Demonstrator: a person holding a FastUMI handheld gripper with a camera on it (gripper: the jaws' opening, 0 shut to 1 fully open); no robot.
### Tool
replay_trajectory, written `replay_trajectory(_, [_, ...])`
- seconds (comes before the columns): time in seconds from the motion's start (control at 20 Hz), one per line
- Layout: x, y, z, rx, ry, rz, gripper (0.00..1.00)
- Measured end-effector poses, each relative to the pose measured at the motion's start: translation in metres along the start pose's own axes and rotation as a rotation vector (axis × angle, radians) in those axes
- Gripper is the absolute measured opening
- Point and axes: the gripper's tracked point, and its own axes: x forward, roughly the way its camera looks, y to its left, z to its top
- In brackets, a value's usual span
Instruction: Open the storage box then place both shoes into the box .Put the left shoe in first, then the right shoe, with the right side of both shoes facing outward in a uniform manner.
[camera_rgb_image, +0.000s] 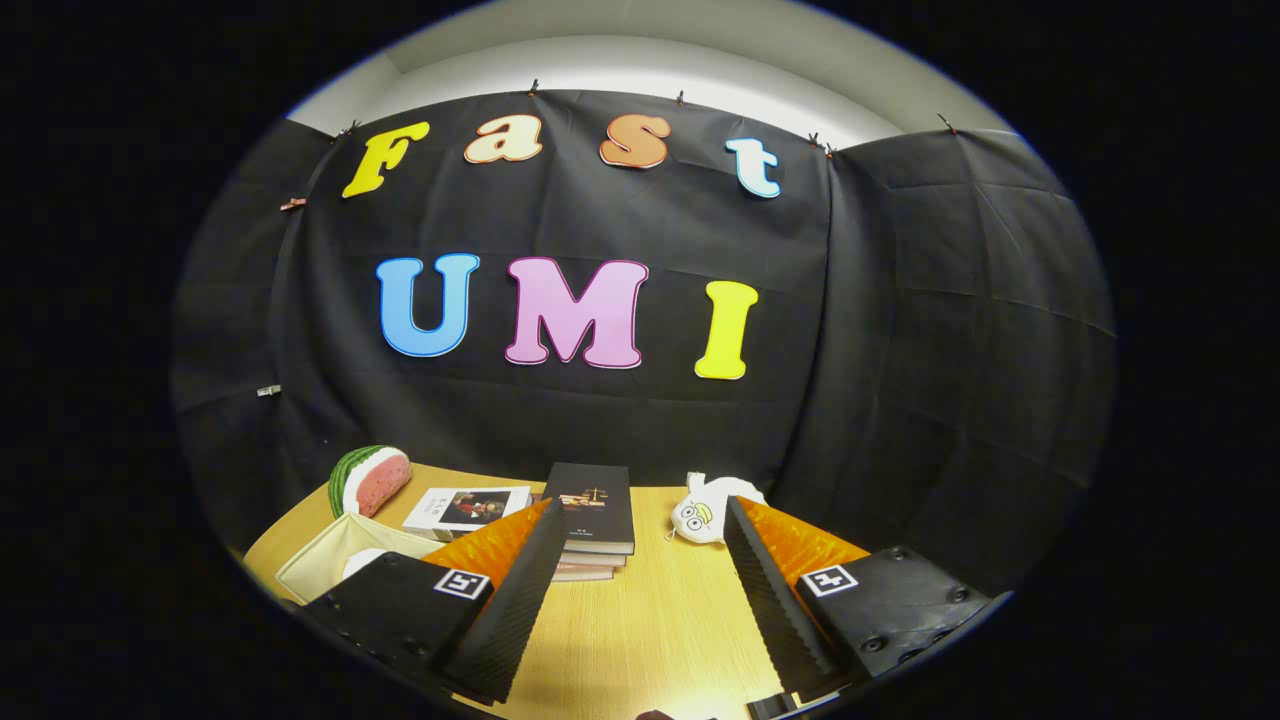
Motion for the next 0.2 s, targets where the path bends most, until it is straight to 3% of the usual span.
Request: replay_trajectory(0.2, [0.001, 0.0011, -0.002, 0.004, 0.006, 0.003, 0.97])
